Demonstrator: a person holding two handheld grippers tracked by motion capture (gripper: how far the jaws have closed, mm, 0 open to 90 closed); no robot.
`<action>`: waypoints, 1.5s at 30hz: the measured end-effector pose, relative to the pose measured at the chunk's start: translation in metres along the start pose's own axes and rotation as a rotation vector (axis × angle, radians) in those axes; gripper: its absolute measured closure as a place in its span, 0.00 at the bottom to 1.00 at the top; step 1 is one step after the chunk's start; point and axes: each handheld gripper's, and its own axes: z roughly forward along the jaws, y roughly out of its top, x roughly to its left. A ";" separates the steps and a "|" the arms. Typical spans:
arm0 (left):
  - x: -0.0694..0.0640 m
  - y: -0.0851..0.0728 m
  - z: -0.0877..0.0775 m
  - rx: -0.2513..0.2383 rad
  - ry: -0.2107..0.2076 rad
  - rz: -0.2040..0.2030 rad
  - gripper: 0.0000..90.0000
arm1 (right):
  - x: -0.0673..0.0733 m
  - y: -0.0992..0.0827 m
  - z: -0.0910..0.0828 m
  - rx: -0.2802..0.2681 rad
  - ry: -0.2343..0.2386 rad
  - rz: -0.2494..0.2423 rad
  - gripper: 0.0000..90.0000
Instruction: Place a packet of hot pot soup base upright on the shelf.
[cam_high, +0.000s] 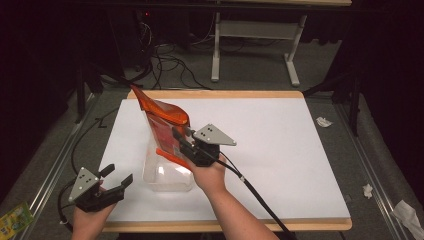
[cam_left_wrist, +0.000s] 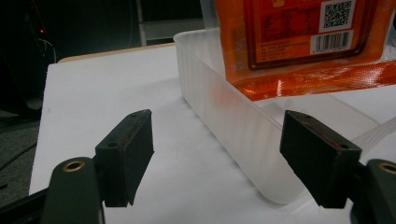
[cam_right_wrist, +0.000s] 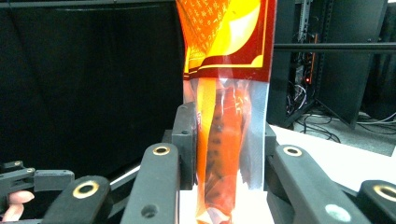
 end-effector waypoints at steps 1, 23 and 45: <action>0.000 0.000 0.000 0.000 0.000 0.000 0.29 | 0.000 0.000 0.000 0.000 0.000 0.000 0.81; -0.004 0.001 0.002 0.005 -0.018 0.008 0.29 | 0.010 -0.041 0.007 -0.005 -0.059 0.023 0.80; -0.002 0.000 0.002 0.009 -0.016 -0.003 0.29 | 0.010 -0.054 -0.010 0.100 0.010 -0.006 0.80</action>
